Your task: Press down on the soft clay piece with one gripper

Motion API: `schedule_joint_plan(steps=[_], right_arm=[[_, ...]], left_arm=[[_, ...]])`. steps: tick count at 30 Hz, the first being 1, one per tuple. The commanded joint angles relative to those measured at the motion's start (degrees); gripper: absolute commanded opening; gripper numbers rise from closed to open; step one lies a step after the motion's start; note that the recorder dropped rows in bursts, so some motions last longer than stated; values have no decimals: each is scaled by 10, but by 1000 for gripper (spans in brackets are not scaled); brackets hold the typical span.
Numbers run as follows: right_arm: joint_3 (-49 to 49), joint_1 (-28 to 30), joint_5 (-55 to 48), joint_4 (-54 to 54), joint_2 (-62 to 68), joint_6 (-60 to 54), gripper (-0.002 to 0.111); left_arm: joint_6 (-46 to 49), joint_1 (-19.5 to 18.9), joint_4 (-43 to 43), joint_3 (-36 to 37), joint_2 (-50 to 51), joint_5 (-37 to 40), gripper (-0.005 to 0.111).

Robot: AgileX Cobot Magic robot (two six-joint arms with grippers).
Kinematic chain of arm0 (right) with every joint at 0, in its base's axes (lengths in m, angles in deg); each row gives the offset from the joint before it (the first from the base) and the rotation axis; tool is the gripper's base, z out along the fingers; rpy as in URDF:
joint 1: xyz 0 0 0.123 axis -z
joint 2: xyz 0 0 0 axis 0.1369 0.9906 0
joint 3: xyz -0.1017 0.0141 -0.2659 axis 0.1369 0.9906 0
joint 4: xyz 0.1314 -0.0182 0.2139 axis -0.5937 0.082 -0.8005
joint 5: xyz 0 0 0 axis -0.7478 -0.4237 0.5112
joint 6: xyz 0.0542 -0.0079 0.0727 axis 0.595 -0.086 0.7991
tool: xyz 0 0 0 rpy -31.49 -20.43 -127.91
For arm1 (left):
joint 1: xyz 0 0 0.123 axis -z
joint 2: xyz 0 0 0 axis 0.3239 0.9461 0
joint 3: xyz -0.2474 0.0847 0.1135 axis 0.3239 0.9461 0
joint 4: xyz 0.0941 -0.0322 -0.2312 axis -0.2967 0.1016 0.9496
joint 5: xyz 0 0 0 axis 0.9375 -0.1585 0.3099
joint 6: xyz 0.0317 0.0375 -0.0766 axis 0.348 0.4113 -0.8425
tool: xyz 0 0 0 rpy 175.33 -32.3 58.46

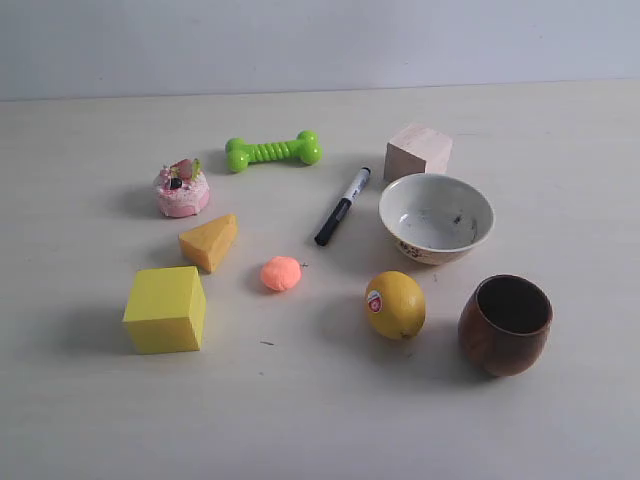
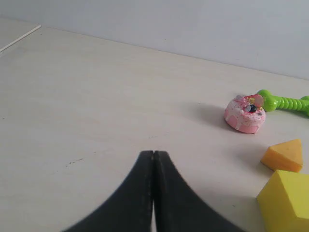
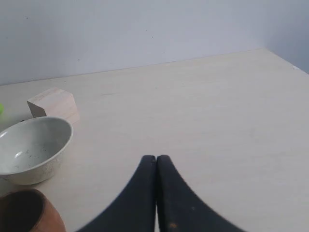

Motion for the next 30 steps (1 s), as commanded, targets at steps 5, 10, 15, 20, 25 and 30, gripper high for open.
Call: schedule_joint_plan(steps=[5, 10, 15, 20, 25, 30], right_arm=[[3, 0, 1, -1, -4, -1, 0], [3, 0, 1, -1, -4, -1, 0], [3, 0, 1, -1, -4, -1, 0], [3, 0, 1, -1, -4, -1, 0], [3, 0, 6, 18, -4, -6, 0], [3, 0, 19, 18, -4, -5, 0]], left_arm=[[2, 3, 4, 1, -4, -1, 0], [2, 3, 4, 1, -4, -1, 0], [2, 3, 4, 1, -4, -1, 0], [2, 3, 4, 1, -4, -1, 0], [2, 3, 4, 1, -4, -1, 0], [2, 3, 4, 1, -4, -1, 0]])
